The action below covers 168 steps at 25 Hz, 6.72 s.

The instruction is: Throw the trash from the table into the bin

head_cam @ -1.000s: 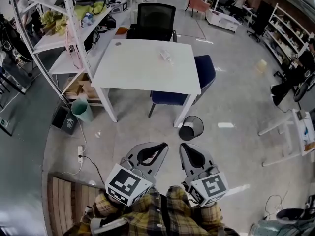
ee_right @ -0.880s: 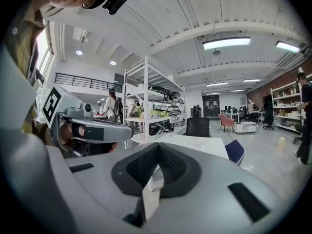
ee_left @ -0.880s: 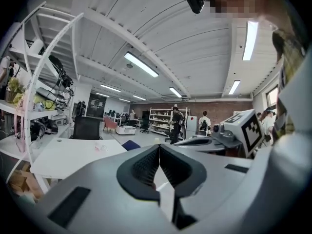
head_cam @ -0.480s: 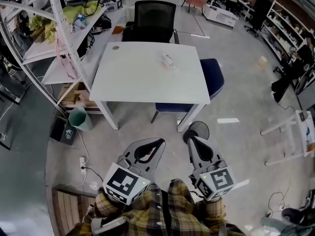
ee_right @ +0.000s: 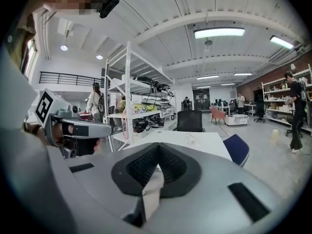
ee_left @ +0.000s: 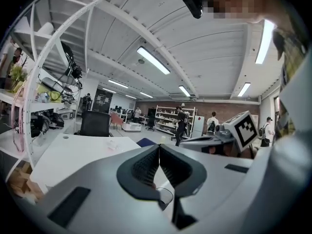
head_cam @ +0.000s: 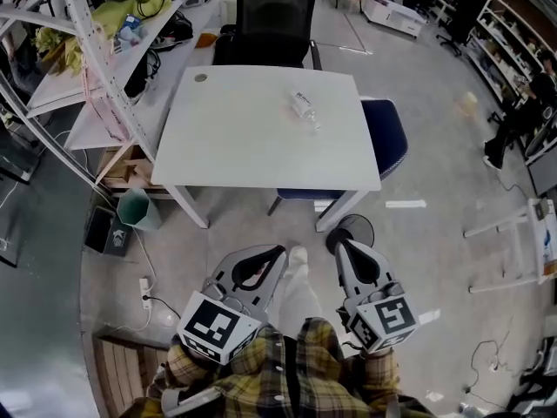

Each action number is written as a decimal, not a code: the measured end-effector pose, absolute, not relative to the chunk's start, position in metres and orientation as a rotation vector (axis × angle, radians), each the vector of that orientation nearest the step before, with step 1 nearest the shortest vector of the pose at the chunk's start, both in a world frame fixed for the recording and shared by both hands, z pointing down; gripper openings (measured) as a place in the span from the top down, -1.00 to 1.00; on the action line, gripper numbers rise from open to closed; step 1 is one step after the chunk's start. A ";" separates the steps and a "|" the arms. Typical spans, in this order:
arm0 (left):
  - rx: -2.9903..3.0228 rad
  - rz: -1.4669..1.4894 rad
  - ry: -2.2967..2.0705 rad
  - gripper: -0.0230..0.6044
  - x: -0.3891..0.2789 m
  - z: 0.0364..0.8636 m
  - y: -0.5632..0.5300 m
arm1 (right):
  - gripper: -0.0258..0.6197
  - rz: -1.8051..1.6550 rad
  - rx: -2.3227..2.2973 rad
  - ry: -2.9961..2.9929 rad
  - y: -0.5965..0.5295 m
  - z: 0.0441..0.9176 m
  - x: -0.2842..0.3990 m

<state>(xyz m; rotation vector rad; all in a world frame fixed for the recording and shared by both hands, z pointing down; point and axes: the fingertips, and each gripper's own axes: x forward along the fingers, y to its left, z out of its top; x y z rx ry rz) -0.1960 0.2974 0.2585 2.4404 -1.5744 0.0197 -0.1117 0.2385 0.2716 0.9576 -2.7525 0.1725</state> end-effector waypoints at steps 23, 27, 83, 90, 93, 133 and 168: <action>2.309 0.018 -1.742 0.90 -0.207 0.238 0.009 | 0.92 0.224 0.692 -2.747 -0.061 0.282 -0.132; 2.254 0.017 -1.764 0.90 -0.219 0.243 -0.010 | 0.92 0.257 0.631 -2.733 -0.083 0.294 -0.148; 2.162 0.127 -1.574 0.90 -0.465 0.339 -0.113 | 0.02 0.438 0.684 -2.231 -0.257 0.509 -0.308; 2.105 0.130 -1.570 0.90 -0.468 0.355 -0.105 | -0.05 0.498 0.672 -2.167 -0.266 0.543 -0.305; 2.095 0.127 -1.565 0.90 -0.470 0.359 -0.103 | -0.05 0.527 0.669 -2.154 -0.267 0.554 -0.307; 2.536 0.111 -1.158 0.90 -0.159 0.293 -0.092 | -0.04 0.738 1.012 -2.388 -0.138 0.425 -0.051; 2.444 0.287 -0.958 0.90 0.127 0.374 -0.039 | -0.04 0.952 0.970 -2.132 -0.046 0.539 0.234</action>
